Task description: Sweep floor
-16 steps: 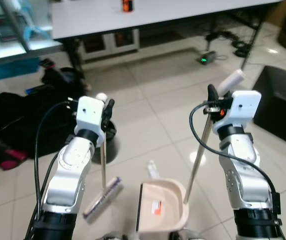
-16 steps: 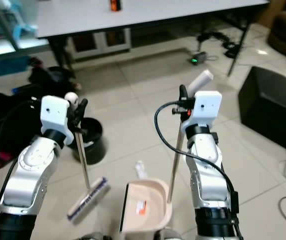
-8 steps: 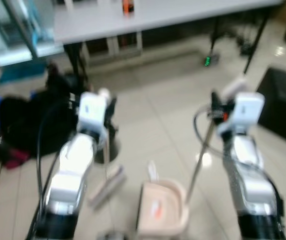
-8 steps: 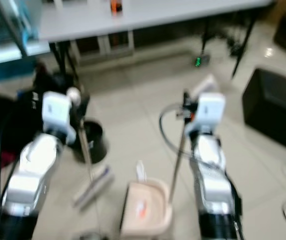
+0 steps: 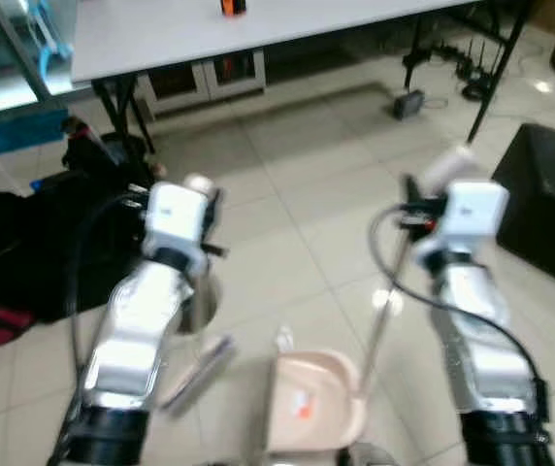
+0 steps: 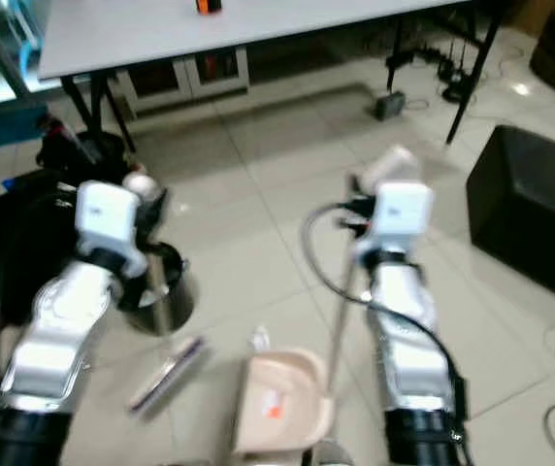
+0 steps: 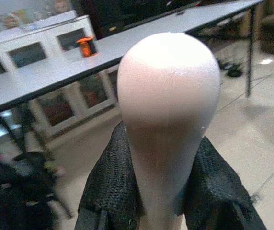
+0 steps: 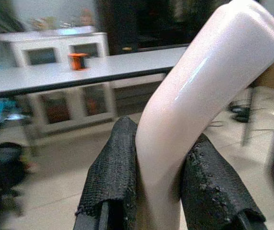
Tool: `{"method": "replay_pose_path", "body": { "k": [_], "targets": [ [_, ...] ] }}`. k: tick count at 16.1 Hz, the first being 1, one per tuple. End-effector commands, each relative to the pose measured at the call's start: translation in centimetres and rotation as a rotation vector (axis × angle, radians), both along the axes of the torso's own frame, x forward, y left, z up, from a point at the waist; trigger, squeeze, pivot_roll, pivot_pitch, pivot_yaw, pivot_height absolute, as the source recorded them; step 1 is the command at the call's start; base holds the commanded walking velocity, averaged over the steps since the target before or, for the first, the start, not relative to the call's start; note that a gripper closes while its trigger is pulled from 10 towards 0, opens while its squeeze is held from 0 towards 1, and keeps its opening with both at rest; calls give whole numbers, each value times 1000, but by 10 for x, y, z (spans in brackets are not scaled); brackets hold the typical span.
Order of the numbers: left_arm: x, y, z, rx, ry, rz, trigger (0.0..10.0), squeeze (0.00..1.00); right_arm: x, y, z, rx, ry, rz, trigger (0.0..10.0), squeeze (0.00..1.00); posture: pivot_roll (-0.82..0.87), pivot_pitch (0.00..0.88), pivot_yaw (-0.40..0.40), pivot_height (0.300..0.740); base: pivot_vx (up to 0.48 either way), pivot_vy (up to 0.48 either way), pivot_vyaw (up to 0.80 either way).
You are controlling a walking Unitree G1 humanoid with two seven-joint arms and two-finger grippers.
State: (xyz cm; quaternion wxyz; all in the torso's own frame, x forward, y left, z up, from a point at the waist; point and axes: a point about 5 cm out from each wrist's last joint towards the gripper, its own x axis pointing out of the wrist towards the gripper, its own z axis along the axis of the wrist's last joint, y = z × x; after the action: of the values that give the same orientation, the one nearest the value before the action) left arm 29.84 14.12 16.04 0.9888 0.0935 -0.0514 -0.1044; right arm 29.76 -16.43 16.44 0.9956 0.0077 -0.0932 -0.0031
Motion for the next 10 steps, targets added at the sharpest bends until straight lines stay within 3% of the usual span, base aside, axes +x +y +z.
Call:
{"method": "replay_pose_path", "body": {
  "k": [1, 2, 5, 6, 8, 10],
  "targets": [
    [0, 8, 10, 15, -44, 17, 10000, 0, 1, 7, 10, -10, -43, 22, 10000, 0, -44, 82, 50, 740, 390, 0, 0],
    [0, 8, 10, 17, -45, 17, 10000, 0, 1, 9, 10, -40, -39, 26, 10000, 0, -44, 82, 51, 740, 394, 0, 0],
    [1, 8, 10, 22, -47, 16, 10000, 0, 1, 8, 11, -45, -49, 15, 10000, 0, -46, 82, 53, 740, 395, 0, 742],
    [1, 7, 10, 21, -47, 14, 10000, 0, 1, 6, 12, -10, -65, 6, 10000, 0, -47, 83, 55, 740, 398, 0, 0],
    [1, 5, 11, 20, -47, 9, 10000, 0, 1, 1, 12, -32, -58, -22, 10000, 0, -50, 84, 55, 740, 379, 0, 0],
    [2, 1, 8, 5, -38, 1, 10000, 0, 0, -4, 14, -74, -89, -63, 10000, 0, -51, 92, 57, 740, 0, 0, 0]
  ]
}}
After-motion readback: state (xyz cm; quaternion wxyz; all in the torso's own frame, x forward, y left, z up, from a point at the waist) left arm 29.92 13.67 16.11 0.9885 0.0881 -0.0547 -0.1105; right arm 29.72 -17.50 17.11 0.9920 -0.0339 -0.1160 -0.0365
